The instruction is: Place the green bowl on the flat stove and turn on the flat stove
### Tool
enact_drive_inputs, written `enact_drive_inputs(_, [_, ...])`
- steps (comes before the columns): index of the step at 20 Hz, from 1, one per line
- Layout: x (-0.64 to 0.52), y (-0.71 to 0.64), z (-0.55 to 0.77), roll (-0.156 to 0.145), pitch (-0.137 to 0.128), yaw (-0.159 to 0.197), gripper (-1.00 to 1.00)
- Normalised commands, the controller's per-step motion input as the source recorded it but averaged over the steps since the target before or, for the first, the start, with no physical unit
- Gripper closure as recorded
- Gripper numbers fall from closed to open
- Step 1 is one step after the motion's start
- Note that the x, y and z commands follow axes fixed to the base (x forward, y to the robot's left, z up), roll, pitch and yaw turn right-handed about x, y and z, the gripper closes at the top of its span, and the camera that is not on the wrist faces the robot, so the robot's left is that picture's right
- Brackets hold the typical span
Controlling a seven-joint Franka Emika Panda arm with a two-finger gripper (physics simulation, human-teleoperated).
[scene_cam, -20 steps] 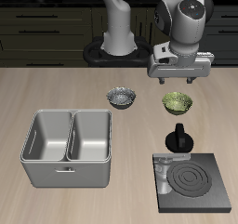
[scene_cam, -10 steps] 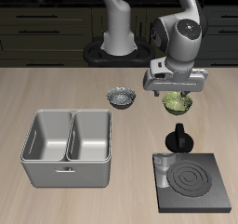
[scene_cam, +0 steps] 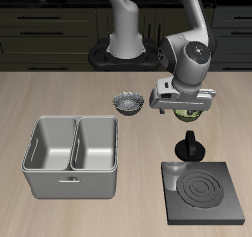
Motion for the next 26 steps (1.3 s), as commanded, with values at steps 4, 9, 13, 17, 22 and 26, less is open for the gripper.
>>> enact_drive_inputs(4, [-0.05, 0.07, -0.39, 0.007, 0.029, 0.008, -1.00])
enact_drive_inputs(9, [-0.13, 0.13, -0.30, 0.063, 0.058, -0.046, -1.00])
enact_drive_inputs(13, [-0.21, 0.10, -0.02, 0.029, -0.037, 0.008, 1.00])
enact_drive_inputs(17, [-0.11, -0.04, 0.16, 0.020, -0.011, -0.054, 1.00])
enact_drive_inputs(22, [-0.02, -0.11, 0.15, 0.006, -0.019, -0.029, 1.00])
enact_drive_inputs(26, [-0.05, -0.05, 0.24, 0.001, -0.038, -0.008, 1.00])
